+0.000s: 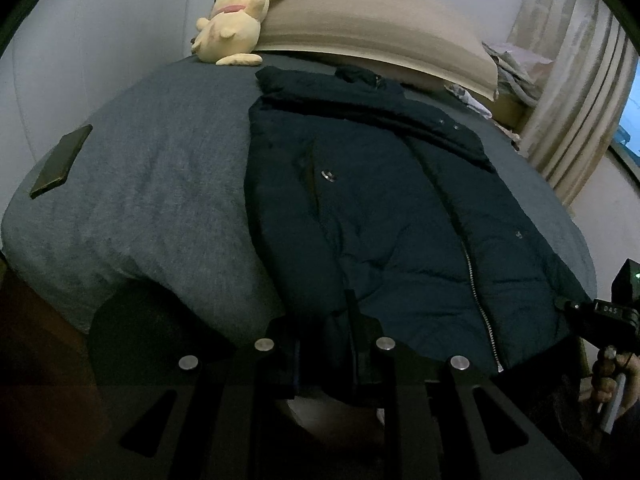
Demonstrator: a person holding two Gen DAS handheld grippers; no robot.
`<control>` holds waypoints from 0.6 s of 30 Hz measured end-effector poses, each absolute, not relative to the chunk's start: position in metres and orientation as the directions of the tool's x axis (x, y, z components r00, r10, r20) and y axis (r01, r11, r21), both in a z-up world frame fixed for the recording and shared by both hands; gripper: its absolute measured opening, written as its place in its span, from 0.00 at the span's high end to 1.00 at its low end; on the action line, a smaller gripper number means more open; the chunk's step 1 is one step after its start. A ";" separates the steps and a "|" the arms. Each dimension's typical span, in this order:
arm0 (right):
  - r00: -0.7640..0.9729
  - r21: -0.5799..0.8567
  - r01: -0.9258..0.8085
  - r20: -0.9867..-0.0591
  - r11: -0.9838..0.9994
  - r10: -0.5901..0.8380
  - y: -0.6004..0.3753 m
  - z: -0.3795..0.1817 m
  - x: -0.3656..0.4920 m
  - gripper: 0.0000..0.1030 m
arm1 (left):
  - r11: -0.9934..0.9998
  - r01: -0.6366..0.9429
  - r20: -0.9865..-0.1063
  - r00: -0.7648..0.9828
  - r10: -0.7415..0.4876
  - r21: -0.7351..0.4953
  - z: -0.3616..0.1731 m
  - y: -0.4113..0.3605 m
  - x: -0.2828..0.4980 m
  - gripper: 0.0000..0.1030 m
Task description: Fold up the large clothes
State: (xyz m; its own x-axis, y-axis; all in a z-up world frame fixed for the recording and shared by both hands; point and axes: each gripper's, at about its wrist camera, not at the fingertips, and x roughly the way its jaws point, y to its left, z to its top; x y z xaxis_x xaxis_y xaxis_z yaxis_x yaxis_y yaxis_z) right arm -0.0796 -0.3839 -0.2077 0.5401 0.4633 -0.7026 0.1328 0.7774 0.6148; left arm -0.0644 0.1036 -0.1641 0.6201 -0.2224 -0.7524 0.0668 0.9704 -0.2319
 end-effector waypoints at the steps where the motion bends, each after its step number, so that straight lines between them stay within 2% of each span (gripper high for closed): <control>1: 0.541 0.614 0.129 -0.702 0.779 0.464 -0.384 -0.206 -0.081 0.88 | 0.970 0.067 -0.751 0.621 -0.224 -0.234 -0.163 0.104 -0.065 0.82; 7: 0.550 0.613 0.100 -0.690 0.784 0.470 -0.382 -0.195 -0.086 0.88 | 0.950 0.065 -0.715 0.644 -0.273 -0.304 -0.148 0.109 -0.070 0.83; 18: 0.608 0.649 0.019 -0.611 0.760 0.506 -0.385 -0.151 -0.082 0.88 | 0.928 0.074 -0.660 0.682 -0.315 -0.365 -0.123 0.117 -0.069 0.83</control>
